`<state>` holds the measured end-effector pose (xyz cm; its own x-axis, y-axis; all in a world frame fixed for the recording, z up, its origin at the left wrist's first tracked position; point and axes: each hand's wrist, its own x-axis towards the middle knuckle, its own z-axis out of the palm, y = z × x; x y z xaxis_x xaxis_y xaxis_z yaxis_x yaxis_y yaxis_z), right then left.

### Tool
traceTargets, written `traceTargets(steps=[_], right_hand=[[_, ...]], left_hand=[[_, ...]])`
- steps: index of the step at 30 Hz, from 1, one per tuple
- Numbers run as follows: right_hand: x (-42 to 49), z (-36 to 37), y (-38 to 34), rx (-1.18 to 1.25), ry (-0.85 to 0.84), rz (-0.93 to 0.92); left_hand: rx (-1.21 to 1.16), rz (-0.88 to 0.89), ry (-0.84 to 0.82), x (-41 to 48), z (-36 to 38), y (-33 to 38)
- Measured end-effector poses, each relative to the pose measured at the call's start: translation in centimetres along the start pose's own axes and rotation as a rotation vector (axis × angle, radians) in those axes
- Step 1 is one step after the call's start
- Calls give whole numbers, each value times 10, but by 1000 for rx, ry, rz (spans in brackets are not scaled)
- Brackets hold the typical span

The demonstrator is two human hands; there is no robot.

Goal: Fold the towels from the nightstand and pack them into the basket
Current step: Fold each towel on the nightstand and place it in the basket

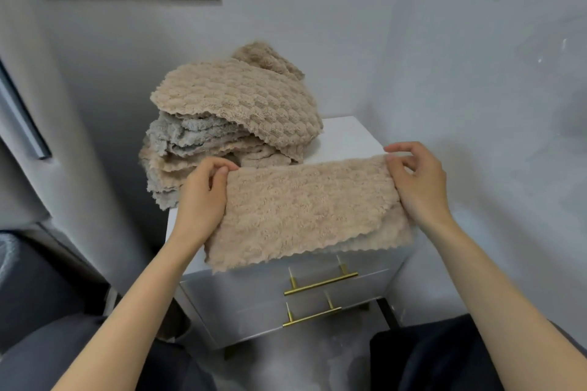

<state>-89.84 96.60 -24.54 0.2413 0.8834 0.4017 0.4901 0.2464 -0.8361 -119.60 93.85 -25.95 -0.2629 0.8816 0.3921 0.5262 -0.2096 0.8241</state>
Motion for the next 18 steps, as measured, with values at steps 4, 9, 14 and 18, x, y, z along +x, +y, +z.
traceTargets(steps=[4,9,14,18], right_hand=[[12,8,11,-76,-68,187],[27,23,14,43,-260,458],[26,13,19,-3,-406,544],[22,4,18,75,-410,526]], left_hand=[[189,-4,-66,4,8,-12],[696,146,-88,1,20,-9],[581,324,-188,-18,44,18],[567,277,-471,-23,66,15]])
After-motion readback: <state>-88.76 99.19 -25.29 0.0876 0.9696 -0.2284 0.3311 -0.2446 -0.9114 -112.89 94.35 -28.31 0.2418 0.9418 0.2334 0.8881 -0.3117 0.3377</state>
